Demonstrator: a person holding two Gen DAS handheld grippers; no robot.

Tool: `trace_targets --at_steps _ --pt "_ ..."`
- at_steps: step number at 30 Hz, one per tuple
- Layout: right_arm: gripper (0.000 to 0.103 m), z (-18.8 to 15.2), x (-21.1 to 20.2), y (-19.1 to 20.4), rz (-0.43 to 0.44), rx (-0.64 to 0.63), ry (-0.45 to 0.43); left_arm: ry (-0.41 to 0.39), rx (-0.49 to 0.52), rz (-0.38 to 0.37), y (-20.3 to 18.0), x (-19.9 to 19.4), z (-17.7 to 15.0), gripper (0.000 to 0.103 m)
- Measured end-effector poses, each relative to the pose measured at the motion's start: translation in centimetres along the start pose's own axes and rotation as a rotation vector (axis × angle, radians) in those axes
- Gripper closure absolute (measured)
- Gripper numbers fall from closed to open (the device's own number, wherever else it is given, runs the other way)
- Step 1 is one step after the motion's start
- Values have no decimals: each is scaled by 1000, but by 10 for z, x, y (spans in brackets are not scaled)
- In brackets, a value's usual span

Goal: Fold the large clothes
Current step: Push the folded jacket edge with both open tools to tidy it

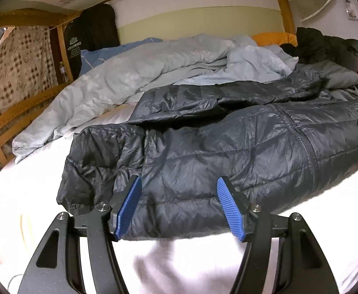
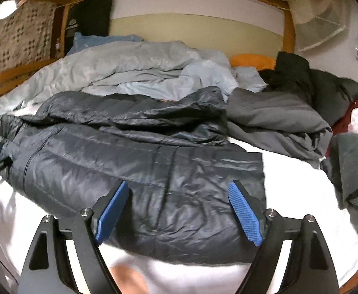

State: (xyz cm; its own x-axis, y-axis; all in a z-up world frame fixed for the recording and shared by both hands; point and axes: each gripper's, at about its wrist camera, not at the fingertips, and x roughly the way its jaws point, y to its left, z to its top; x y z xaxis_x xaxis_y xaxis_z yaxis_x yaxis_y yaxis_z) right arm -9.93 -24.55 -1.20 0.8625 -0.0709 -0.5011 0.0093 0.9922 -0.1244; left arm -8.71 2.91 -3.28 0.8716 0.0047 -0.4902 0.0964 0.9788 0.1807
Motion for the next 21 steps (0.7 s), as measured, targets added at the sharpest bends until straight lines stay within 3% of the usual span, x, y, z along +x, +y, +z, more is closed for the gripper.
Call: trace_targets --at_steps 11,15,17,19,21 --pt "18 -13 -1 17 116 -101 29 121 29 -96 -6 2 -12 36" --pt "18 -19 -3 25 145 -145 45 215 88 -48 -12 17 -21 32" --pt "17 -22 -3 32 160 -180 56 214 101 -35 -14 19 -23 30" --pt "16 -28 -3 41 144 -235 65 209 92 -39 -12 21 -19 30" --pt "15 -33 2 51 69 -305 74 191 97 -17 -11 21 -17 30"
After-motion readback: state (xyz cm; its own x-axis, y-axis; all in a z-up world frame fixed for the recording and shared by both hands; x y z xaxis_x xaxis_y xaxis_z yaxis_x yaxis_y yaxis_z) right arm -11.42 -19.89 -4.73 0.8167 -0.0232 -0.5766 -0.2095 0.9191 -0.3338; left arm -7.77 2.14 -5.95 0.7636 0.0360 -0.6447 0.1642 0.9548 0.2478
